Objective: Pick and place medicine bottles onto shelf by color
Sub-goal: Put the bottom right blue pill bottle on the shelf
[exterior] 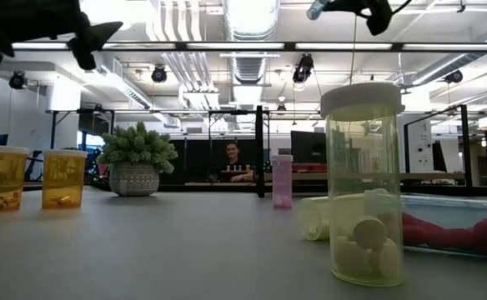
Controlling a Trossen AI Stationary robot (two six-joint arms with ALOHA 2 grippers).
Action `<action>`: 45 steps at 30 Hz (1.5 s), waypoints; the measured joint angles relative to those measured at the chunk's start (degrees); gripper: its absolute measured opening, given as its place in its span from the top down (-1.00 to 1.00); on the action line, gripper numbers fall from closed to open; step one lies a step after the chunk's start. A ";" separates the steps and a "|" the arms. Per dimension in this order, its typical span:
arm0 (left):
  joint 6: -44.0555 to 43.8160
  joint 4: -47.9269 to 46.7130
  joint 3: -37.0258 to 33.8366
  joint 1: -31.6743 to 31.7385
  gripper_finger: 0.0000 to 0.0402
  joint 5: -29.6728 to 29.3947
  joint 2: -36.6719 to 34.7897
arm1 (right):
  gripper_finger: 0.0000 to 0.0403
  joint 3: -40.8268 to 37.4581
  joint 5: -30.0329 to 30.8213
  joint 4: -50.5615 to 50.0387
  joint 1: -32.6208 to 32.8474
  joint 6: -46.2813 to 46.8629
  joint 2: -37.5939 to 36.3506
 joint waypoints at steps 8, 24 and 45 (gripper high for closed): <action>-2.03 0.42 10.48 0.00 -0.33 4.95 12.62 | 0.46 0.00 -3.36 18.54 -5.14 -5.01 4.20; -21.43 13.19 27.38 0.00 -0.33 13.00 38.79 | 0.46 18.93 -30.22 35.63 -10.61 -14.70 26.42; -27.49 21.05 29.24 0.02 -0.33 18.13 43.91 | 0.46 33.18 -34.59 26.23 -10.86 -20.12 35.41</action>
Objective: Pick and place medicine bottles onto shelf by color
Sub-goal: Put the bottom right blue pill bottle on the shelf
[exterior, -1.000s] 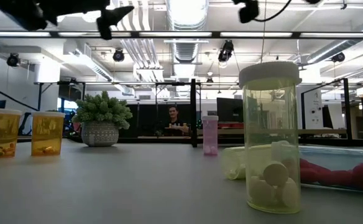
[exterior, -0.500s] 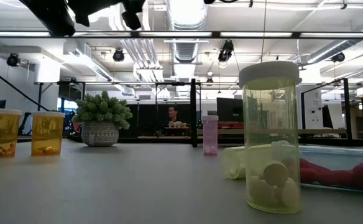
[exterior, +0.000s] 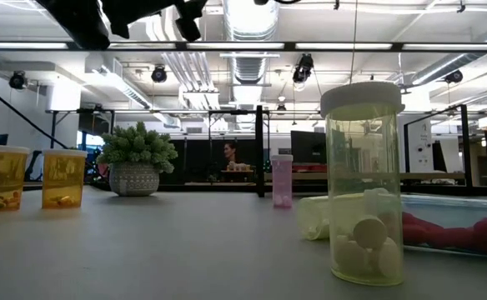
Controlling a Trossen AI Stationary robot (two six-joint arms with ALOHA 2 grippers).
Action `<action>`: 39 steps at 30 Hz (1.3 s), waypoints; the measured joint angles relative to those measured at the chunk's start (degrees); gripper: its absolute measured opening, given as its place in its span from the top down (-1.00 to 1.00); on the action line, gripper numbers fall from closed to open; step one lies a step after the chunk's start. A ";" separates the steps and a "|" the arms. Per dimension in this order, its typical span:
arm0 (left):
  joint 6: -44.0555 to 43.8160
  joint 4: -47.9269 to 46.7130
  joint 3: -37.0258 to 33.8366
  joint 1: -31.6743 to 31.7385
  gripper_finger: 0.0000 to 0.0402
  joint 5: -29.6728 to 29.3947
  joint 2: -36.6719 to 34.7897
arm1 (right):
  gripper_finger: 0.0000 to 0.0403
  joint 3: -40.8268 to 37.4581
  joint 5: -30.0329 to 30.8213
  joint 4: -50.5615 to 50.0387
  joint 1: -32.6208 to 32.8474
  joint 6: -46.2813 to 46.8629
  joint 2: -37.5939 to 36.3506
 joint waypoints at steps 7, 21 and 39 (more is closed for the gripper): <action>1.83 0.23 0.59 0.00 -0.33 0.89 -0.26 | 0.46 0.59 -0.07 -0.45 -0.37 -1.02 0.68; 3.74 -0.01 1.43 0.52 0.09 3.19 -0.41 | 0.46 0.48 -0.06 -0.06 -0.39 -0.62 0.84; 4.07 -0.05 1.55 0.52 0.16 4.03 -0.41 | 0.46 0.48 -0.12 0.19 -0.63 -0.63 0.92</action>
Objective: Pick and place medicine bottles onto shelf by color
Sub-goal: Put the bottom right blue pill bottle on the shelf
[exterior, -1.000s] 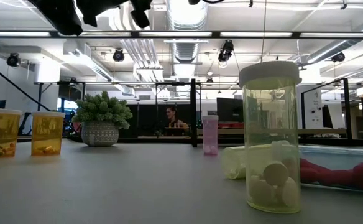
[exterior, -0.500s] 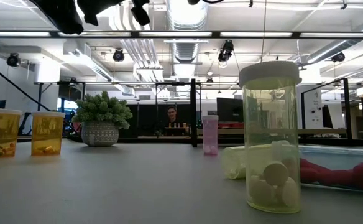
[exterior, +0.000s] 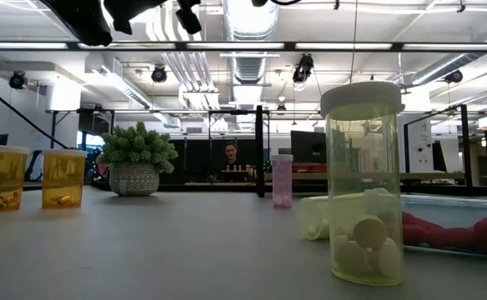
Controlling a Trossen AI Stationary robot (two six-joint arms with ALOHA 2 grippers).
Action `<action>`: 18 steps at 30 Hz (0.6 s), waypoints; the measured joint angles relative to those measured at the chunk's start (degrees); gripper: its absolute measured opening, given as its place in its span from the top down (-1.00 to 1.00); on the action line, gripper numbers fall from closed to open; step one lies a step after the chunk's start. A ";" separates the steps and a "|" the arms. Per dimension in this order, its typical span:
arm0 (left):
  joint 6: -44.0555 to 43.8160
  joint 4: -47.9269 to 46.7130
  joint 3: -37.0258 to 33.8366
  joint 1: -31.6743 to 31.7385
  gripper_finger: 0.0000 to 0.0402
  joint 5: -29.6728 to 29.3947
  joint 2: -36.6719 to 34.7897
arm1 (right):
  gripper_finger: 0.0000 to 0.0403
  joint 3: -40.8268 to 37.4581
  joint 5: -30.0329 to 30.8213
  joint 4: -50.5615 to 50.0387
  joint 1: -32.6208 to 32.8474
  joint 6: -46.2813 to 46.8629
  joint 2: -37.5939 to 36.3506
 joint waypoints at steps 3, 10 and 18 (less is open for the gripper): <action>0.02 -0.04 0.00 0.02 0.27 0.00 0.00 | 0.46 0.00 -0.03 0.12 0.01 0.02 0.00; 1.22 0.06 -0.02 0.15 0.56 0.00 0.00 | 0.46 0.00 -0.02 0.15 0.02 0.21 0.00; 1.52 0.02 -0.17 0.25 0.55 -0.02 0.00 | 0.46 0.00 0.22 -1.56 0.00 0.55 -0.02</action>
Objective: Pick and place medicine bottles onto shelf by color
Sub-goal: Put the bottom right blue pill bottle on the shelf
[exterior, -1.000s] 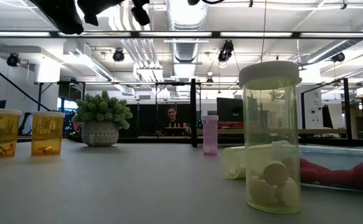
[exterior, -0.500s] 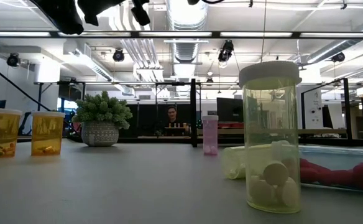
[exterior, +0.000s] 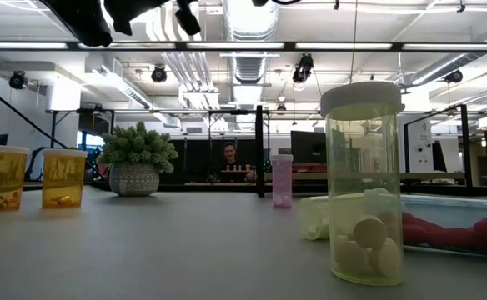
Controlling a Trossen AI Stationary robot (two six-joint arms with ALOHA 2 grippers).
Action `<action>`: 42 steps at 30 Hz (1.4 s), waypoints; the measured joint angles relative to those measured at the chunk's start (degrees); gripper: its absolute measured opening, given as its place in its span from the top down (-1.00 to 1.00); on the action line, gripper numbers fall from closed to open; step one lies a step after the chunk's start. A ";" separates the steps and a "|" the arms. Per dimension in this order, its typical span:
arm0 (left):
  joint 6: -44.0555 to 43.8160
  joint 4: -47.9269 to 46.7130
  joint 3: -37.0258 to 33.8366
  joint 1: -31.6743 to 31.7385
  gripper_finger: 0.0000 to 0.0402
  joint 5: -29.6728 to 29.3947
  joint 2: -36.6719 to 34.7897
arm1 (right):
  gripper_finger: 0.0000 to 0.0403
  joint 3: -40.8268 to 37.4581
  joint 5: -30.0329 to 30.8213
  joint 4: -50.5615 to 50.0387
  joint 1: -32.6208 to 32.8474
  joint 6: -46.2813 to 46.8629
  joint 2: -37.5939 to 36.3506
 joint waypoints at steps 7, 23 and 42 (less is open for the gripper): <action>-0.04 -0.11 -0.37 0.41 0.55 0.02 0.00 | 0.38 0.00 0.24 -1.75 -0.09 0.27 -0.09; -0.06 -1.10 -0.50 1.78 0.55 0.39 -0.13 | -0.06 0.86 -0.06 -35.85 -0.05 0.56 -10.46; -5.18 -16.59 0.09 1.57 0.55 21.93 -0.15 | -0.07 15.34 -23.03 -85.01 0.02 -19.00 -16.73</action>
